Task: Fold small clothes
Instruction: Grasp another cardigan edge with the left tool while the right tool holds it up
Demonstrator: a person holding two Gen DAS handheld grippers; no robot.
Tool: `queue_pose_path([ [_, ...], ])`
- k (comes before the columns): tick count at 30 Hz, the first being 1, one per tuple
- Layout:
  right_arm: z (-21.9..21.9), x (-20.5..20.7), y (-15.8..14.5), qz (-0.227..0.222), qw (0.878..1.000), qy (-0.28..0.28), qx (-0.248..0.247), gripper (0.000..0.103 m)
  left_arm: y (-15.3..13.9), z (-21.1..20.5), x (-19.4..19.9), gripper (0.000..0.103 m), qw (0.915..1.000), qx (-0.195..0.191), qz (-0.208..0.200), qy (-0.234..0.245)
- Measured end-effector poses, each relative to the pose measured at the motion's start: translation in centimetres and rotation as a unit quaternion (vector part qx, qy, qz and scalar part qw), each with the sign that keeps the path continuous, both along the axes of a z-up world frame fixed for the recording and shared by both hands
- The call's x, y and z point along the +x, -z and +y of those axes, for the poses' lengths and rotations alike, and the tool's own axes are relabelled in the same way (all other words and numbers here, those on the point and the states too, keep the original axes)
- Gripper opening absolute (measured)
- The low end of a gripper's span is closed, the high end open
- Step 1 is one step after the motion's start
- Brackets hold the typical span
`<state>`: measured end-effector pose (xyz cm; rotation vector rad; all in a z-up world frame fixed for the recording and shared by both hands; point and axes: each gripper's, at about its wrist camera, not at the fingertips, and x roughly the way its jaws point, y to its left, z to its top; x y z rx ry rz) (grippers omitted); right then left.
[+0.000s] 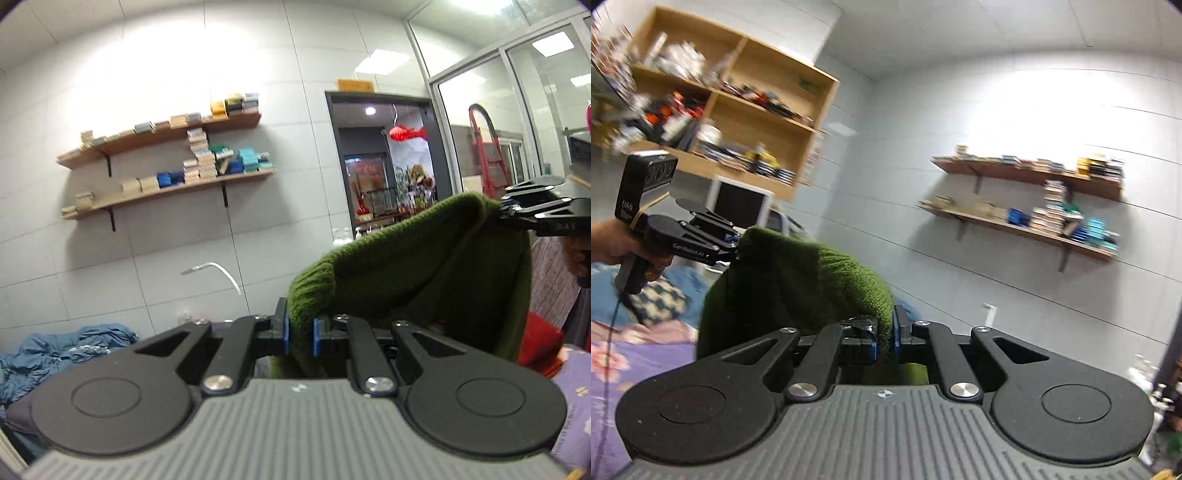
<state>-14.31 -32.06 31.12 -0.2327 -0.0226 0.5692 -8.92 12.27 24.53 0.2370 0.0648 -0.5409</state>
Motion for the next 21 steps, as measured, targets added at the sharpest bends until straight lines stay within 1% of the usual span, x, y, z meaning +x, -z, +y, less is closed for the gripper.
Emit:
queue_pose_path([
  [2, -0.9, -1.5, 0.0, 0.005, 1.0, -0.021, 0.006, 0.013, -1.5, 0.6, -4.5, 0.011, 0.9998, 0.007, -0.016, -0.007],
  [3, -1.0, -1.9, -0.8, 0.005, 0.999, -0.031, 0.006, 0.013, -2.6, 0.7, -6.7, 0.011, 0.9995, 0.013, -0.026, -0.01],
  [5, -1.0, -3.5, -2.2, -0.004, 0.999, -0.046, -0.001, 0.013, -5.3, 0.3, -10.5, 0.011, 0.9985, 0.018, -0.051, -0.011],
  [7, -1.8, -4.7, -3.3, -0.014, 0.998, -0.062, 0.008, 0.013, -8.2, -0.1, -14.2, 0.011, 0.9966, 0.016, -0.08, -0.007],
  [8, -0.4, -4.6, -5.5, -0.023, 0.997, -0.069, 0.015, 0.013, -9.7, -0.2, -15.4, 0.011, 0.9956, 0.016, -0.092, -0.005],
  [9, -0.5, -4.8, -6.7, -0.032, 0.997, -0.073, 0.024, 0.013, -11.0, -0.4, -16.6, 0.011, 0.9946, 0.018, -0.102, -0.003],
  [11, -1.3, -5.0, -8.2, -0.053, 0.995, -0.074, 0.041, 0.013, -13.4, -1.2, -18.9, 0.011, 0.9917, 0.031, -0.125, 0.001],
  [13, -1.1, -4.5, -8.8, -0.078, 0.993, -0.075, 0.039, 0.013, -14.5, -2.0, -19.5, 0.012, 0.9889, 0.051, -0.14, 0.0],
  [14, -0.9, -4.2, -8.6, -0.085, 0.993, -0.072, 0.032, 0.013, -14.4, -2.2, -18.9, 0.012, 0.9893, 0.057, -0.135, -0.002],
  [15, -0.6, -3.3, -8.4, -0.079, 0.994, -0.073, 0.029, 0.013, -13.8, -2.2, -17.9, 0.012, 0.9901, 0.061, -0.126, -0.005],
  [16, -0.2, -2.2, -7.8, -0.069, 0.994, -0.075, 0.029, 0.013, -12.4, -2.1, -15.4, 0.012, 0.9924, 0.06, -0.107, -0.006],
  [17, 0.2, -0.8, -7.0, -0.048, 0.995, -0.079, 0.032, 0.013, -10.9, -1.8, -12.7, 0.012, 0.9956, 0.053, -0.077, -0.007],
  [19, 1.4, 2.8, -4.4, 0.0, 0.997, -0.071, 0.028, 0.013, -6.2, -1.0, -7.3, 0.012, 0.999, 0.042, -0.006, -0.012],
  [20, 2.1, 4.9, -2.6, 0.028, 0.997, -0.063, 0.022, 0.013, -3.4, -0.4, -4.9, 0.012, 0.9986, 0.04, 0.03, -0.02],
  [21, 2.9, 7.4, -0.4, 0.066, 0.996, -0.055, 0.015, 0.013, -0.3, 0.1, -2.3, 0.012, 0.9966, 0.038, 0.066, -0.028],
])
